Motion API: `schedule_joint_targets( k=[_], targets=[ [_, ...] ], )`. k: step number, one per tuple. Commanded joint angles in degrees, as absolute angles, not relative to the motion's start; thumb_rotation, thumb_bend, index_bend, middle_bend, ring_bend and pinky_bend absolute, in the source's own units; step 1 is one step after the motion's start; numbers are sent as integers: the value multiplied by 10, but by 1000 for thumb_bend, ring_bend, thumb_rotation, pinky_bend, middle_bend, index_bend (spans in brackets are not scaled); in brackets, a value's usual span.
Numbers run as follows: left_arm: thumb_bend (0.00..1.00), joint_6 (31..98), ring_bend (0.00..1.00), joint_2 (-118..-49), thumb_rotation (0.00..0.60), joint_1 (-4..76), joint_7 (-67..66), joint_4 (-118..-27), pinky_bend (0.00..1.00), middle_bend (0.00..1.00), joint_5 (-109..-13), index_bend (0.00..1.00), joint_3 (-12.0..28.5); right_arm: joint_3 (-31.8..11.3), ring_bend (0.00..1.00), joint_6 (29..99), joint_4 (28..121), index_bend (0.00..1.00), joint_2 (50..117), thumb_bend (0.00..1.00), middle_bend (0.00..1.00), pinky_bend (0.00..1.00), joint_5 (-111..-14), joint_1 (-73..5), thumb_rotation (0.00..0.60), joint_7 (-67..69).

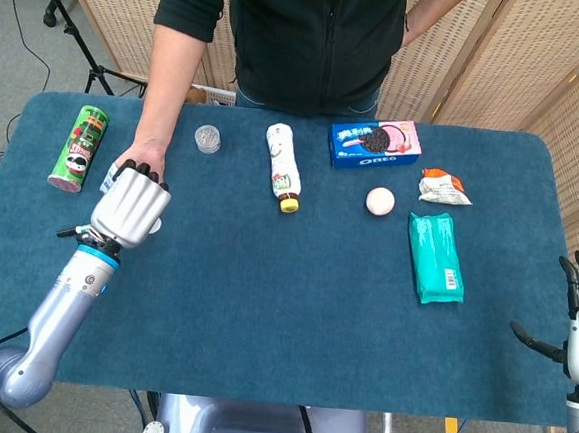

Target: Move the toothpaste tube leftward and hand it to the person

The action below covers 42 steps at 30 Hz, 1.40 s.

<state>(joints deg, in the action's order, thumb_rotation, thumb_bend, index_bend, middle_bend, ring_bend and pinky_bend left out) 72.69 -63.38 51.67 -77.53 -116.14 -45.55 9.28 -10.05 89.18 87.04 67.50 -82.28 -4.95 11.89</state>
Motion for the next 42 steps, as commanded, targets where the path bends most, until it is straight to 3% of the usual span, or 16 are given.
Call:
schedule_joint_targets(
  k=[1, 4, 6, 8, 11, 14, 20, 24, 32, 38, 42],
  targets=[
    [937, 749, 449, -659, 600, 531, -795, -1148, 546, 607, -435, 782, 94, -100, 0, 892, 871, 0, 675, 0, 0, 36, -824, -50, 600, 118],
    [790, 763, 383, -681, 600, 538, -795, -1133, 537, 498, -413, 758, 98, -100, 0, 890, 871, 0, 675, 0, 0, 36, -824, -50, 600, 119],
    [631, 773, 202, -691, 600, 543, -804, -1129, 453, 294, -396, 639, 98, -100, 0, 889, 871, 0, 675, 0, 0, 36, -823, -50, 600, 120],
    [546, 787, 62, -700, 600, 547, -818, -1129, 359, 133, -370, 515, 100, -100, 0, 889, 872, 0, 674, 0, 0, 36, -823, -50, 600, 121],
    [506, 812, 0, -710, 600, 555, -843, -1133, 270, 7, -334, 352, 102, -100, 0, 889, 872, 0, 674, 0, 0, 36, -823, -49, 600, 122],
    [466, 843, 0, -719, 600, 559, -861, -1132, 207, 0, -300, 160, 106, -100, 0, 888, 872, 0, 673, 0, 0, 36, -822, -49, 600, 125],
    [283, 843, 0, -708, 600, 561, -835, -1132, 95, 0, -291, 5, 114, -99, 0, 885, 873, 0, 673, 0, 0, 36, -824, -50, 600, 124],
    [136, 815, 0, -677, 600, 553, -776, -1142, 71, 0, -323, 0, 121, -97, 0, 884, 875, 0, 674, 0, 0, 36, -827, -51, 600, 120],
    [123, 781, 0, -571, 600, 484, -574, -1212, 57, 0, -462, 0, 125, -95, 0, 884, 877, 0, 675, 0, 0, 36, -830, -51, 600, 118],
    [110, 782, 0, -531, 600, 357, -265, -1162, 37, 0, -667, 0, 70, -92, 0, 894, 881, 0, 676, 0, 0, 36, -842, -50, 600, 112],
    [112, 810, 0, -541, 600, 291, -156, -1113, 17, 0, -731, 0, 29, -90, 0, 905, 879, 0, 681, 0, 0, 36, -851, -49, 600, 88]
  ],
)
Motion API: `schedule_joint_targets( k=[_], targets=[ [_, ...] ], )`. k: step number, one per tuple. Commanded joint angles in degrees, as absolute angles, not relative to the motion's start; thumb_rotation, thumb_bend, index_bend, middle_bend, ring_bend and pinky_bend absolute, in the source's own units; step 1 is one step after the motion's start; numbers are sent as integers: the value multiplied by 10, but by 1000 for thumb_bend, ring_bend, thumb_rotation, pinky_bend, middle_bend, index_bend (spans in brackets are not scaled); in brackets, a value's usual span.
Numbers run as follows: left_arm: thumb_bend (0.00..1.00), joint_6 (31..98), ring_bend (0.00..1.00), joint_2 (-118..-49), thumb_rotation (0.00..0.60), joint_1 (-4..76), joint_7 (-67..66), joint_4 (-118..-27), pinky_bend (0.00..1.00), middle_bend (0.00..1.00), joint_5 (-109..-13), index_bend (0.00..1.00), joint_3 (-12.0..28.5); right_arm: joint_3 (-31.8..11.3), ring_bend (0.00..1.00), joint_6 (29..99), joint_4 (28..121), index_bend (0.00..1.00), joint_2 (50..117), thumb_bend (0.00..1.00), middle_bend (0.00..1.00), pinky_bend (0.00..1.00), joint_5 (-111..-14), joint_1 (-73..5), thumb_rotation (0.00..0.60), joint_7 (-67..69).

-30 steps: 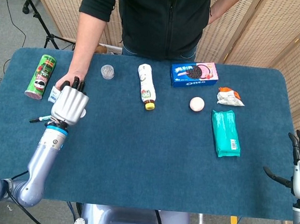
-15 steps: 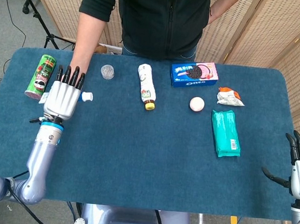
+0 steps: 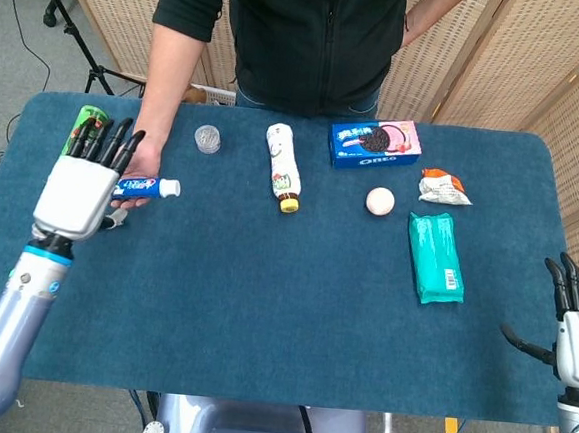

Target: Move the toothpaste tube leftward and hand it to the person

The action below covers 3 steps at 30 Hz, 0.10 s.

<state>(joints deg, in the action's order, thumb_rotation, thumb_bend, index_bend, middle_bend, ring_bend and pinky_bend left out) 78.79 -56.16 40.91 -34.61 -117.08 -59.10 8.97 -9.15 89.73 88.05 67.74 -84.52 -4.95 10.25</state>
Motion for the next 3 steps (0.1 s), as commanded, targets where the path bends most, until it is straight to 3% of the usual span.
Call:
schedule_joint_targets(
  k=[1, 3],
  targets=[
    [115, 818, 0, -546, 600, 275, -132, -1105, 12, 0, -739, 0, 20, -90, 0, 909, 878, 0, 682, 0, 0, 36, -854, -49, 600, 79],
    [120, 833, 0, -560, 600, 242, -78, -1085, 4, 0, -752, 0, 2, -92, 0, 921, 876, 0, 685, 0, 0, 36, -858, -47, 600, 58]
  ],
)
